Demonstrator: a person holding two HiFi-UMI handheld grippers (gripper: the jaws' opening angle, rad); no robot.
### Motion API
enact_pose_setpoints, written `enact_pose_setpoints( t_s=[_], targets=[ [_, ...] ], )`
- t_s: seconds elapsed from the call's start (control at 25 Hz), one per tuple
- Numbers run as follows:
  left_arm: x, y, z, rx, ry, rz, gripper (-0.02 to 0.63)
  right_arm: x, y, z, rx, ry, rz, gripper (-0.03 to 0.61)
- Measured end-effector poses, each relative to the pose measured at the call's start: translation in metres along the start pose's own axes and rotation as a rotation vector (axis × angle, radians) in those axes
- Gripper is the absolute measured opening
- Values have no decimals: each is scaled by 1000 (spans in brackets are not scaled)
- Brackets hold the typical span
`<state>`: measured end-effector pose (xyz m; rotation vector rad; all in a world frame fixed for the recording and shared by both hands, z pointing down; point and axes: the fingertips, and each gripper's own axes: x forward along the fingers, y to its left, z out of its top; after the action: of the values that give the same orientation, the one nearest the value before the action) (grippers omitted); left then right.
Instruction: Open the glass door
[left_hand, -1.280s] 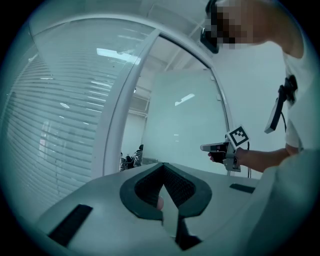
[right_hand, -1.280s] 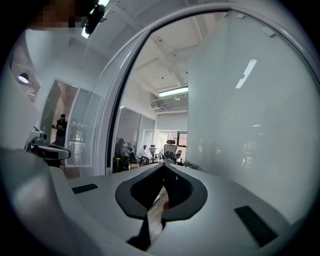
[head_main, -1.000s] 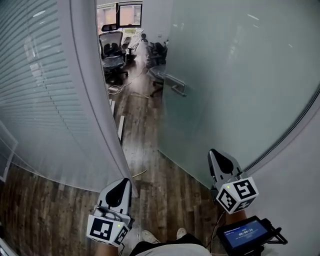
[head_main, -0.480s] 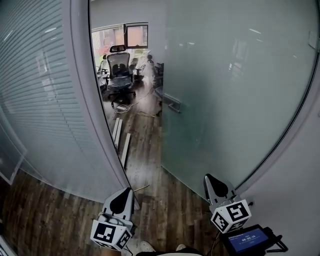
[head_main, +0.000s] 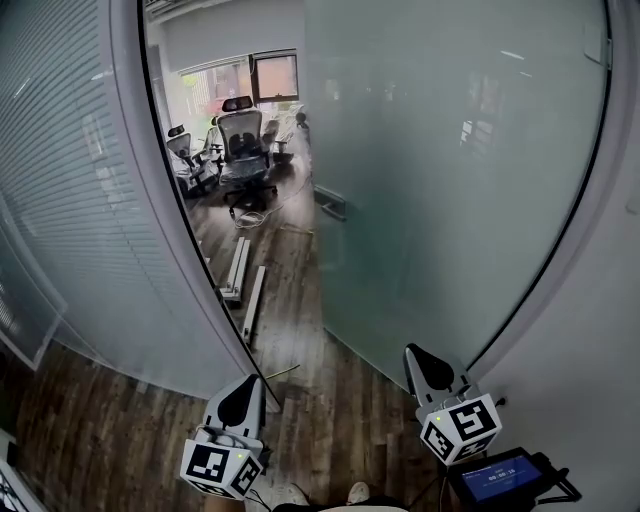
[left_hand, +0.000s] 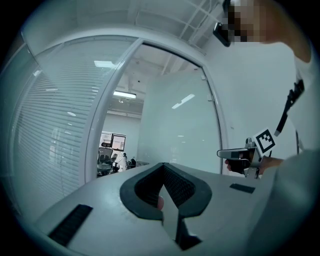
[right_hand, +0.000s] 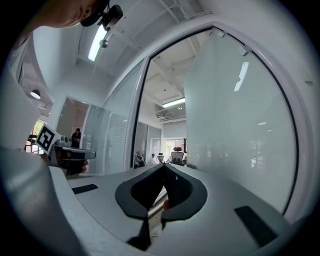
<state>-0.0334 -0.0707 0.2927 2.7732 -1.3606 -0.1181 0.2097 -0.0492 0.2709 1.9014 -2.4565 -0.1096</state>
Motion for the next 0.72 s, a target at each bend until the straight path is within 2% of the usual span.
enact_pose_setpoints(
  t_s=[0.72],
  targets=[
    [8, 8, 6, 5, -5, -30, 0, 11, 7, -7, -32, 44, -10, 0]
  ],
)
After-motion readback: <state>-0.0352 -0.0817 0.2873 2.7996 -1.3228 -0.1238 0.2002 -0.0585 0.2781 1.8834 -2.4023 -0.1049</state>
